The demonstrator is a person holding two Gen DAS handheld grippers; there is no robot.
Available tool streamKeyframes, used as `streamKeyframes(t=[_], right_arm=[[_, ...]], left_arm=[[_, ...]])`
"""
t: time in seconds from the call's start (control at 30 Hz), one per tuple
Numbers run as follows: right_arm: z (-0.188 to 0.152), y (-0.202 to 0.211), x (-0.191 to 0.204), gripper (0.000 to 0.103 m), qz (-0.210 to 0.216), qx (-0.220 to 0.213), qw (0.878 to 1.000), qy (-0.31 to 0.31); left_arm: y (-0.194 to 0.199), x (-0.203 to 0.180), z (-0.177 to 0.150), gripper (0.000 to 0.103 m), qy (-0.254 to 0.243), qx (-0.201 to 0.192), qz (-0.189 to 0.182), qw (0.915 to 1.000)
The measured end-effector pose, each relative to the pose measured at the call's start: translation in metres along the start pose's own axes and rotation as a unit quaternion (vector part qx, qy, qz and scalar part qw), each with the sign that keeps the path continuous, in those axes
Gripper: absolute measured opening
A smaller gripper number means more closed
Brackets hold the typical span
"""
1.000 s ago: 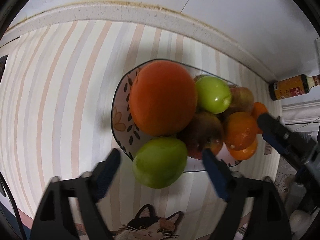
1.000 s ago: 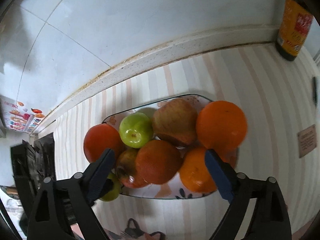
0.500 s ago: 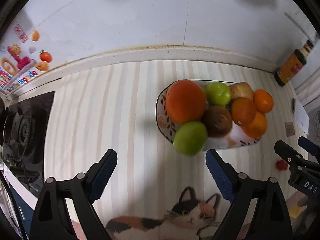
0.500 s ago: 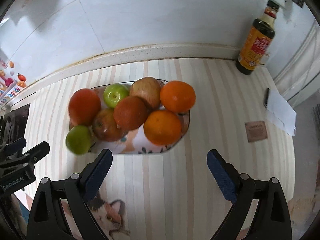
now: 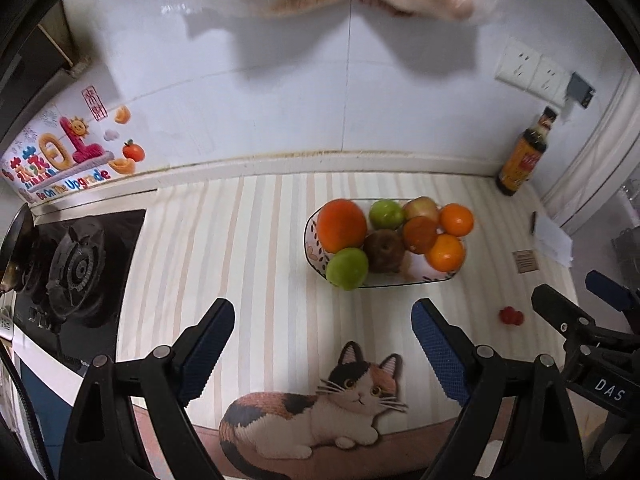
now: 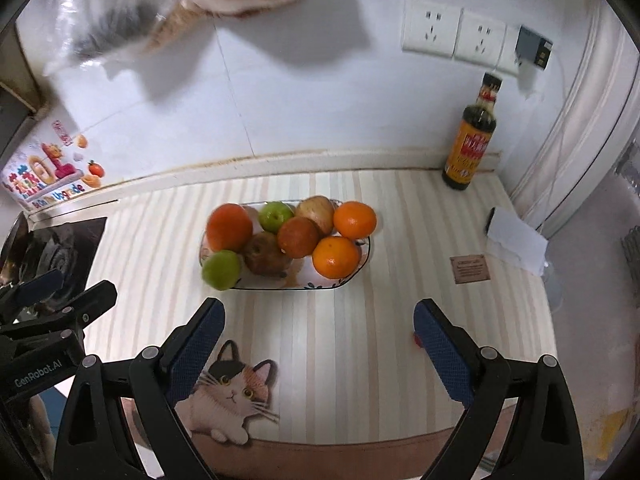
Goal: Organize fruits
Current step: 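Open both tools and withdraw them from the plate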
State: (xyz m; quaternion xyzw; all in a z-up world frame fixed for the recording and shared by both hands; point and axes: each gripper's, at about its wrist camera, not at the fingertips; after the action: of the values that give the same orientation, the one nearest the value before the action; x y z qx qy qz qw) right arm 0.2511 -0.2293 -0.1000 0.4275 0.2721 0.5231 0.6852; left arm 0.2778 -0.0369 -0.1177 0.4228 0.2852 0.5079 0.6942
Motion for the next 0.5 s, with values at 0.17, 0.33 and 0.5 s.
streamKeyframes(t=[0.17, 0.33, 0.5], right_arm=[[-0.005, 0.037, 0.004, 0.098, 0.012, -0.010, 1.000, 0.000], [-0.008, 0.072, 0.007, 0.098, 0.015, -0.033, 0.999, -0.001], [-0.011, 0.098, 0.011, 0.098, 0.016, -0.056, 0.998, 0.003]], left_arm=[[0.032, -0.002, -0.006, 0.091, 0.000, -0.013, -0.006, 0.9999], [0.057, -0.003, -0.011, 0.091, 0.000, -0.027, -0.006, 0.9996], [0.074, -0.004, -0.013, 0.091, -0.003, -0.045, 0.006, 0.9990]])
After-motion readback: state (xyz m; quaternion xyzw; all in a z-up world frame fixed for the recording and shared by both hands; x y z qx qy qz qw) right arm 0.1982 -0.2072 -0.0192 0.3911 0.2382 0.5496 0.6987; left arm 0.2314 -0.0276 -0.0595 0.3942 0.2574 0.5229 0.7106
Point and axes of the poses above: each gripper's, at about its wrist camera, not at the fingertips, and y roughly against the way its jaws point, x to its left, z to its top, and after that the axes turned 8 degrees about -y, right-handed
